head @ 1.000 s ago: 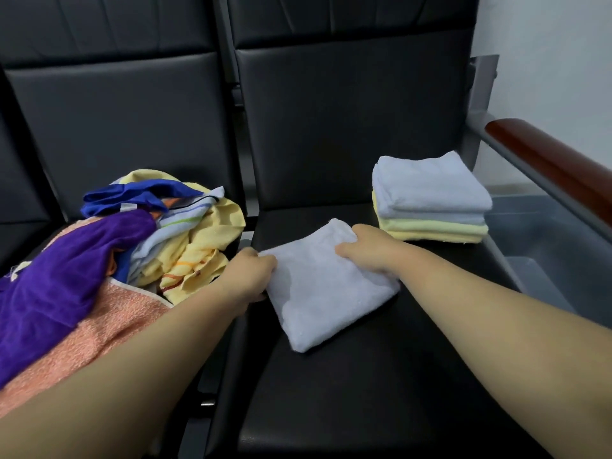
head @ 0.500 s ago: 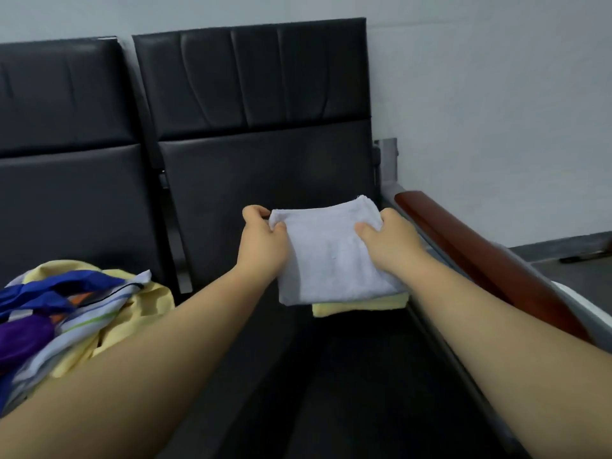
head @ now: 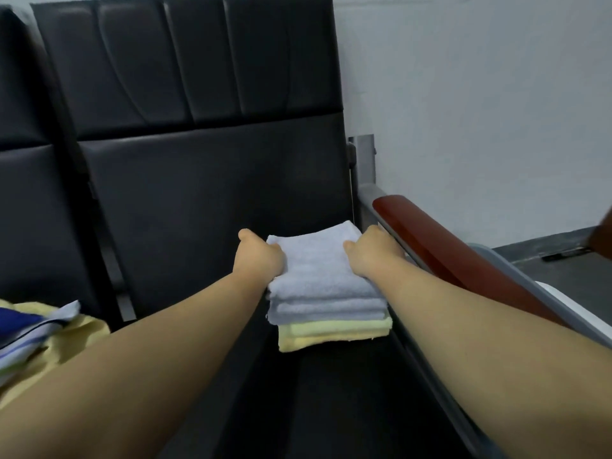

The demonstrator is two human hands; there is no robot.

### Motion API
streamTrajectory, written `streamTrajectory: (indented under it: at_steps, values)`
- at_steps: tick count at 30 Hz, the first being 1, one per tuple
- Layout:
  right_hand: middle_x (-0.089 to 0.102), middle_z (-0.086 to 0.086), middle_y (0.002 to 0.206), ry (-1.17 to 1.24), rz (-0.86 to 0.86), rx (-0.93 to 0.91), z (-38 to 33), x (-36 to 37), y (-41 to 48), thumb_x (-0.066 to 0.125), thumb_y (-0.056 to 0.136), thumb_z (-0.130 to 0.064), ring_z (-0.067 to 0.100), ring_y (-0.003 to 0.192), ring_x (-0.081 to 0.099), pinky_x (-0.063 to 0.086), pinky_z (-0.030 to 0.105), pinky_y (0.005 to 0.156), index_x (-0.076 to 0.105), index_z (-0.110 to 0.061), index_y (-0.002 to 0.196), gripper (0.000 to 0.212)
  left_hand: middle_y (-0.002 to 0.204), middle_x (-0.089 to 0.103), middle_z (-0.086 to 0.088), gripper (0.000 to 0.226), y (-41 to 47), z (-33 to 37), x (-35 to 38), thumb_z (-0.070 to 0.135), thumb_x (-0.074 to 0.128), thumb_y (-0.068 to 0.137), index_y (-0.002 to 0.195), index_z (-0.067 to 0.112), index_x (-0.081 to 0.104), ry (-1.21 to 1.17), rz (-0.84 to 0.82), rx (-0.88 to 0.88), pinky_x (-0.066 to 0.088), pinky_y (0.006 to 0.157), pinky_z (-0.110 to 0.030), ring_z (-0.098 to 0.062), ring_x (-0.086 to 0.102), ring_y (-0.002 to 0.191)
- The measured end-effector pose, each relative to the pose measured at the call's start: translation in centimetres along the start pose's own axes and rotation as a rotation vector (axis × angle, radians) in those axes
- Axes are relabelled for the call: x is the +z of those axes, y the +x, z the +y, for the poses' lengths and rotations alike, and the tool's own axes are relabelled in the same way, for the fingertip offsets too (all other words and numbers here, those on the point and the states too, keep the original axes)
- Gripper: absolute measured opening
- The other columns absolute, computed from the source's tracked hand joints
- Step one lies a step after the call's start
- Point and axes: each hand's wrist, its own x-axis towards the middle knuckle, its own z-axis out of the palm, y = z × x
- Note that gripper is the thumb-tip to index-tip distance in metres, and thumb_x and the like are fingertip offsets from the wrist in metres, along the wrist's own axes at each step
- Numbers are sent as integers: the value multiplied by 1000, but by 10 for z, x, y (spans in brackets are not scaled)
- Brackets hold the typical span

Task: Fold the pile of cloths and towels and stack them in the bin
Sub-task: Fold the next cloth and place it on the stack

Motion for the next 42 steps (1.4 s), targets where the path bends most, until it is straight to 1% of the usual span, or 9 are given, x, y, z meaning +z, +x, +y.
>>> streamTrajectory:
  at_steps: [4,9,17,23,26,29,33,37,42]
  values:
    - [60,14,136,17,11,-28,-5,-11,-18,55,102,-49,32,108,62,50,38,77,46,-5,138,57,93,57,-6,42,-7,2,-16,32,56,100,128,7,38,18,19,0,43,54,-33,-19,57,73]
    - [48,12,149,-83,7,-153,-14,-23,-77,55,99,-57,34,132,51,50,45,101,37,-8,151,73,93,63,-6,50,-43,-5,-65,40,56,98,134,11,38,128,-16,70,43,57,-33,-19,61,75]
    - [49,7,145,-115,-143,-479,-82,12,-197,57,100,-56,30,128,52,51,44,100,44,-15,148,65,103,61,2,45,-114,-90,-191,49,63,91,121,20,44,443,-42,57,52,78,-35,-16,61,85]
    - [45,8,149,-96,-369,-679,-165,68,-279,61,98,-53,31,129,52,51,44,101,46,-16,149,64,102,67,4,48,-154,-165,-310,49,62,85,125,28,46,634,24,46,47,71,-32,-17,63,90]
    - [50,9,144,-112,-441,-760,-202,95,-310,63,96,-47,30,126,55,50,39,97,52,-16,144,58,94,64,5,33,-163,-188,-357,41,64,89,112,23,49,699,85,61,42,68,-33,-17,59,82]
    - [53,9,144,-129,-475,-822,-238,123,-336,62,95,-39,30,126,56,46,32,87,54,-19,144,53,95,60,2,33,-163,-215,-403,41,67,86,107,19,53,713,187,35,43,74,-34,-23,60,92]
    - [62,11,136,-114,-513,-876,-276,159,-361,60,97,-30,30,121,60,51,32,91,64,-21,131,36,115,54,2,48,-164,-257,-446,54,69,85,121,25,56,643,215,-88,52,91,-39,-26,63,103]
    - [59,7,140,-40,-521,-936,-307,196,-376,63,95,-29,26,127,55,45,32,99,58,-25,138,44,131,51,-8,65,-159,-296,-466,61,66,86,137,25,50,693,176,-181,50,99,-43,-32,59,114]
    - [48,7,145,-154,-542,-995,-333,234,-389,64,95,-37,27,131,53,45,34,103,51,-33,147,54,97,54,7,38,-155,-329,-472,53,70,87,110,30,53,637,151,-120,49,84,-39,-26,53,105]
